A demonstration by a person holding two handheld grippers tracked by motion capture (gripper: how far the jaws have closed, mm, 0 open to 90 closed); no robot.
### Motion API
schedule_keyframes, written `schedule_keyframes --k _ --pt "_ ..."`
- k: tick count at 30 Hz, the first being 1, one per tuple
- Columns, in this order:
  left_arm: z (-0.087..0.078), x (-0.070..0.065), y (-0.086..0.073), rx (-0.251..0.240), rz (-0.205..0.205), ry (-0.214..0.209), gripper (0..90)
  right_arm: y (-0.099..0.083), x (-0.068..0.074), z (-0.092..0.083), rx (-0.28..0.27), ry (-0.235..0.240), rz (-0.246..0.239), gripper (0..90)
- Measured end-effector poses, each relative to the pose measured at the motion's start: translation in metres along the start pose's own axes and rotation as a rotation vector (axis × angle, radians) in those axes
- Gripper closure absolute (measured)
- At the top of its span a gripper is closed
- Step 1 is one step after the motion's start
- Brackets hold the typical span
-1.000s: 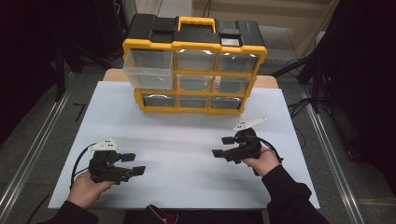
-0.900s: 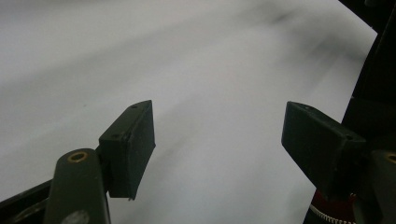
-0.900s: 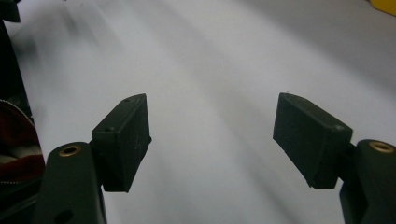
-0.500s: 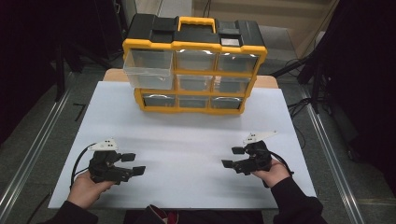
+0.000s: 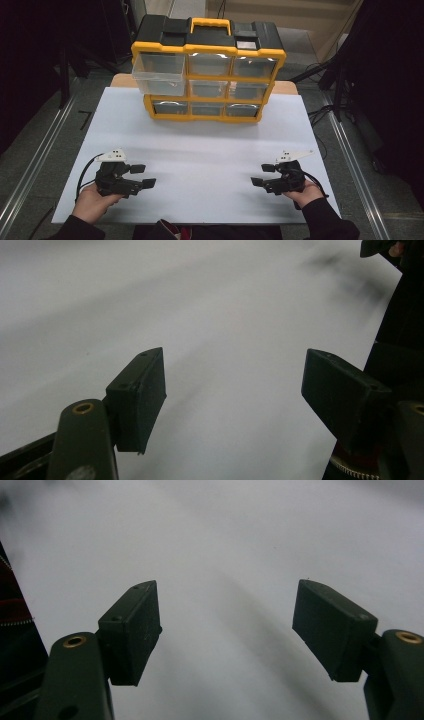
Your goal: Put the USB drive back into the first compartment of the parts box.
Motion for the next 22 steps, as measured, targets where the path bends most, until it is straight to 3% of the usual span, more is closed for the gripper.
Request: schedule_keyframes --k 10,22 --pt "0.0009 0.0003 0.0000 0.003 -0.005 -0.006 27.1 -0.0076 -0.0062 -0.0056 0.011 -0.020 0.028 25.2" --pt "0.0009 0.0003 0.0000 0.008 0.001 -0.001 27.0 -0.0082 -0.0047 -0.0039 0.017 -0.011 0.020 25.2"
Point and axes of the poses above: each handheld gripper's, and its own axes: z roughly forward along the jaws, y roughly out of its top, x roughly to its left, the point moved 4 cm from there along z, roughly forward along the jaws, and after that the axes turned 4 degrees about y, right-handed, at the moved point
